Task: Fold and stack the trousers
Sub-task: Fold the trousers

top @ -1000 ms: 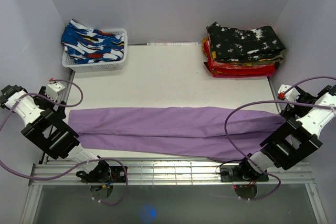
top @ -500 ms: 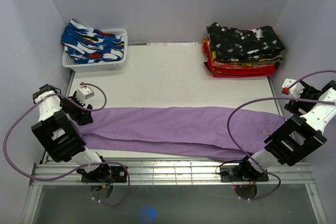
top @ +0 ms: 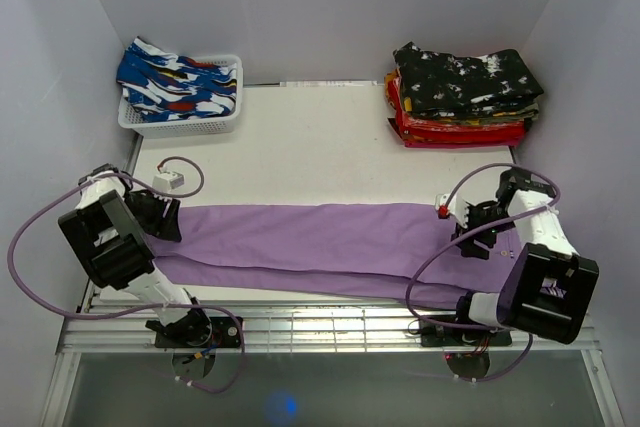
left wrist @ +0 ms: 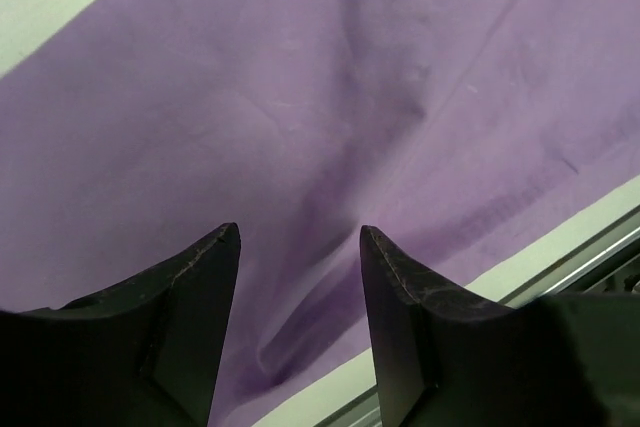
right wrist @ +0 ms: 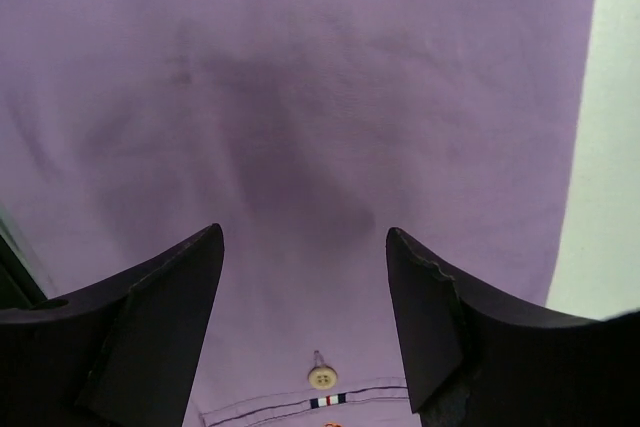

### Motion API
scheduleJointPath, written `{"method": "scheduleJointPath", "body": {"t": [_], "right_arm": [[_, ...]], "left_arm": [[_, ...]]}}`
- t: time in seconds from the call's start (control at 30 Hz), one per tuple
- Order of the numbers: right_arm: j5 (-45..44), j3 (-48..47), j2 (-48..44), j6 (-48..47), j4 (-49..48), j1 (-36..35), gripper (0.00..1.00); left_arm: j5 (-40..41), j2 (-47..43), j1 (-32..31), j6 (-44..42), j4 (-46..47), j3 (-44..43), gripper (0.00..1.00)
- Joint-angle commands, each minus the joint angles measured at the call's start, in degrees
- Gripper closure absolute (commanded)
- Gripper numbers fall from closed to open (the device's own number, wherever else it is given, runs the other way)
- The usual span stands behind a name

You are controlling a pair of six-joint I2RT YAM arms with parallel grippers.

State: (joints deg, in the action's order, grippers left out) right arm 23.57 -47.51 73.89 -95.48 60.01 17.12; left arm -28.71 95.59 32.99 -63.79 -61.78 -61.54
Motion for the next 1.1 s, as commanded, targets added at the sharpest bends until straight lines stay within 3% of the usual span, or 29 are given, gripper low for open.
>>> {"method": "scheduleJointPath", "body": {"t": [0.0,0.13,0.27,0.47,0.57,0.7,0.83,0.93,1.07], "right_arm": [[-6.3,1.9,3.0,9.9,-11.6,-2.5,0.29],[-11.4,-0.4,12.1,16.7,-19.0,-3.5,0.32],[-10.8,-8.9,20.5,23.1,-19.4,-3.9,0.34],[-5.8,-18.1,17.8,24.1,-13.4,-7.0,0.36],[-0.5,-21.6,13.9,23.7,-6.5,-8.9,0.36],[4.0,-18.6,7.1,22.2,-3.0,-13.4,0.36],[2.9,-12.4,2.9,24.0,-3.8,-22.3,0.36],[2.9,-7.4,0.8,28.8,-7.6,-30.1,0.34],[2.1,-4.9,0.8,32.2,-11.0,-36.4,0.34]], "left_arm": [[3.8,1.3,-1.0,8.7,3.5,-1.6,0.38],[4.5,5.4,-3.1,17.4,5.9,-3.8,0.38],[5.0,9.9,-6.4,24.6,8.6,-7.9,0.39],[-1.3,11.7,-6.7,30.4,3.3,-19.6,0.29],[-3.6,8.6,-6.6,26.6,-1.8,-22.2,0.23],[-4.5,3.2,-5.3,12.0,-10.1,-22.1,0.2],[0.3,-0.8,-2.9,-7.1,-13.8,-18.8,0.2],[3.5,-1.7,-0.4,-16.1,-16.0,-17.1,0.23],[5.8,-0.8,2.0,-20.5,-15.3,-16.2,0.26]]}}
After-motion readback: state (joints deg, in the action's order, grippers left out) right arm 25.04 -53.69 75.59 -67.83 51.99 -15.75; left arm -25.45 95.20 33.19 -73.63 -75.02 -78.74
